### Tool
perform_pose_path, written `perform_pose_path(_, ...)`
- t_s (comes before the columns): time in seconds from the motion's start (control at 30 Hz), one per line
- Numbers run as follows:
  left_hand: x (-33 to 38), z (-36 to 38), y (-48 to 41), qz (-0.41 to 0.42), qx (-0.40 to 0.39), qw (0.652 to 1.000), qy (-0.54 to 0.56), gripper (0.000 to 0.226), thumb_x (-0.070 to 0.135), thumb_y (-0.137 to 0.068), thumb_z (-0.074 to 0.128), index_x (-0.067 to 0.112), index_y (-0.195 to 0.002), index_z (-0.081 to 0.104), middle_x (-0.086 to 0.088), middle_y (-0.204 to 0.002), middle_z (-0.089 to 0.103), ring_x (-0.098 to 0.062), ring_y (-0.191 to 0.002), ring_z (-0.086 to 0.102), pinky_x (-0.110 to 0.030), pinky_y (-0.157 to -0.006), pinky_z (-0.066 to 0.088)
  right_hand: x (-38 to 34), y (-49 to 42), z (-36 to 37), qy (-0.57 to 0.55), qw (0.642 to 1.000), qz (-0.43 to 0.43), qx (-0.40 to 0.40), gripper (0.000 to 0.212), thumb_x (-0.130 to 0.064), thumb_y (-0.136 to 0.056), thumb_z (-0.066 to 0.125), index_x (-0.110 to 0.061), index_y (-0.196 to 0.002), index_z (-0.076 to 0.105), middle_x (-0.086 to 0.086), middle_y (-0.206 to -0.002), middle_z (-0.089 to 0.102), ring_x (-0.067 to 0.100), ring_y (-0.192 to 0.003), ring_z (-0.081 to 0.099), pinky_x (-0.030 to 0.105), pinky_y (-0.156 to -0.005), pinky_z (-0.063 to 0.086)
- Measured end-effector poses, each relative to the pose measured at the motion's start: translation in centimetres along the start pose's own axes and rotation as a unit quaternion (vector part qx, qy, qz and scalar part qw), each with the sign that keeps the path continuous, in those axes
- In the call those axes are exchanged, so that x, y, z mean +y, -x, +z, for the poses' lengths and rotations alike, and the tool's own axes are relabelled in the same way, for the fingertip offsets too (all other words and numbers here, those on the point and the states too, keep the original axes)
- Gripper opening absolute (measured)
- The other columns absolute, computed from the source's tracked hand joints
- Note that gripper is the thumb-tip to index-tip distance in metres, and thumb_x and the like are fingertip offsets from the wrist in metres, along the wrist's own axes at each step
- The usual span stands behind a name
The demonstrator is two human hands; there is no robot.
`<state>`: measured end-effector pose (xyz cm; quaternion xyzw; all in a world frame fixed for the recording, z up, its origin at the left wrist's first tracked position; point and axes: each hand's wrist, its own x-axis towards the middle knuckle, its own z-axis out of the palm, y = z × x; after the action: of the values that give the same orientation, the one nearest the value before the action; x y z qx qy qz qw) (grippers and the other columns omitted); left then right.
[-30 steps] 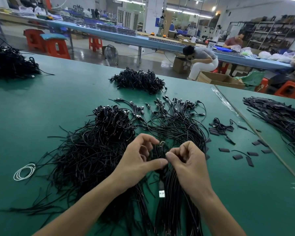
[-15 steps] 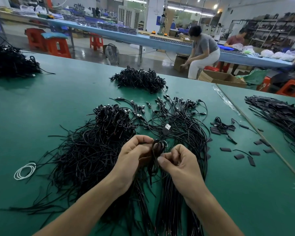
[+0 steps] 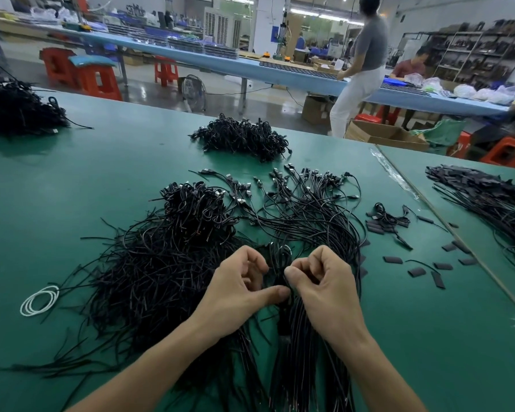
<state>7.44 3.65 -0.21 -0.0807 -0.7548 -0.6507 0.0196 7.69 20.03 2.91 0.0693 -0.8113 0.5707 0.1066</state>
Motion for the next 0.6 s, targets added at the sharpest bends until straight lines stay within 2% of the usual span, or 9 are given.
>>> perform_pose_path(0.1, -0.2, 0.2, 0.0, -0.053, -0.026, 0.998, 0.012, 0.043, 0.030, -0.074, 0.088, 0.016, -0.093, 0.052, -0.004, -0.065, 0.069, -0.015, -0.051, 0.063, -0.024, -0.051, 0.047, 0.2, -0.1, 0.2, -0.014, 1.000, 0.010, -0.010, 0.046, 0.001, -0.086, 0.070, -0.017, -0.068, 0.032, -0.008, -0.068, 0.062, 0.009, -0.068, 0.058, 0.029, -0.068, 0.053)
perform_pose_path(0.23, 0.0, 0.4, -0.3, -0.085, -0.026, 0.994, 0.062, 0.032, 0.010, -0.082, 0.081, 0.008, -0.099, 0.054, -0.013, -0.078, 0.075, -0.023, -0.068, 0.073, -0.024, -0.062, 0.055, 0.5, -0.2, 0.4, -0.048, 0.998, 0.022, -0.020, 0.047, 0.003, -0.086, 0.070, -0.018, -0.067, 0.033, -0.005, -0.069, 0.064, 0.007, -0.072, 0.062, 0.027, -0.073, 0.056)
perform_pose_path(0.33, 0.3, 0.5, -0.6, -0.129, 0.005, 0.976, 0.173, 0.010, -0.004, -0.093, 0.059, 0.004, -0.100, 0.061, -0.014, -0.085, 0.075, -0.025, -0.076, 0.074, -0.027, -0.065, 0.057, 0.5, -0.4, 0.5, -0.061, 0.997, 0.027, -0.031, 0.044, 0.004, -0.086, 0.070, -0.016, -0.069, 0.035, -0.002, -0.071, 0.065, 0.008, -0.072, 0.063, 0.028, -0.078, 0.057)
perform_pose_path(0.4, 0.8, 0.6, -0.9, -0.157, 0.025, 0.950, 0.267, 0.018, 0.000, -0.097, 0.049, 0.006, -0.093, 0.065, -0.011, -0.083, 0.073, -0.023, -0.073, 0.073, -0.028, -0.062, 0.057, 0.7, -0.4, 0.7, -0.073, 0.996, 0.039, -0.038, 0.043, 0.006, -0.086, 0.069, -0.014, -0.070, 0.035, 0.000, -0.071, 0.064, 0.009, -0.072, 0.062, 0.028, -0.077, 0.058)
perform_pose_path(0.47, 0.8, 0.5, -1.2, -0.139, 0.032, 0.953, 0.268, 0.010, 0.019, -0.093, 0.065, 0.009, -0.094, 0.066, -0.006, -0.081, 0.072, -0.016, -0.071, 0.070, -0.024, -0.062, 0.055, 0.9, -0.2, 0.9, -0.083, 0.994, 0.053, -0.043, 0.044, 0.006, -0.086, 0.069, -0.015, -0.069, 0.035, 0.004, -0.071, 0.062, 0.009, -0.070, 0.061, 0.026, -0.073, 0.056)
perform_pose_path(0.5, 0.5, 0.4, -1.4, -0.117, 0.027, 0.964, 0.236, 0.023, 0.026, -0.084, 0.076, 0.010, -0.097, 0.066, -0.003, -0.081, 0.072, -0.013, -0.072, 0.069, -0.021, -0.064, 0.054, 1.0, -0.1, 0.9, -0.088, 0.993, 0.059, -0.046, 0.044, 0.005, -0.086, 0.070, -0.015, -0.069, 0.034, 0.006, -0.070, 0.060, 0.009, -0.068, 0.059, 0.026, -0.071, 0.054)
perform_pose_path(0.53, 0.5, 0.4, -1.3, -0.105, 0.024, 0.972, 0.211, 0.035, 0.026, -0.075, 0.083, 0.011, -0.100, 0.064, -0.002, -0.082, 0.073, -0.012, -0.075, 0.069, -0.020, -0.067, 0.054, 1.1, 0.0, 1.0, -0.096, 0.992, 0.064, -0.050, 0.045, 0.004, -0.086, 0.070, -0.015, -0.069, 0.034, 0.006, -0.069, 0.057, 0.009, -0.067, 0.057, 0.025, -0.068, 0.053)
perform_pose_path(0.6, 0.4, 0.1, -1.3, -0.084, 0.014, 0.977, 0.196, 0.046, 0.011, -0.069, 0.089, 0.011, -0.106, 0.061, -0.004, -0.089, 0.076, -0.014, -0.081, 0.071, -0.020, -0.072, 0.054, 1.4, 0.0, 0.9, -0.119, 0.988, 0.076, -0.059, 0.046, 0.004, -0.086, 0.071, -0.016, -0.069, 0.034, 0.004, -0.066, 0.054, 0.011, -0.065, 0.053, 0.023, -0.064, 0.051)
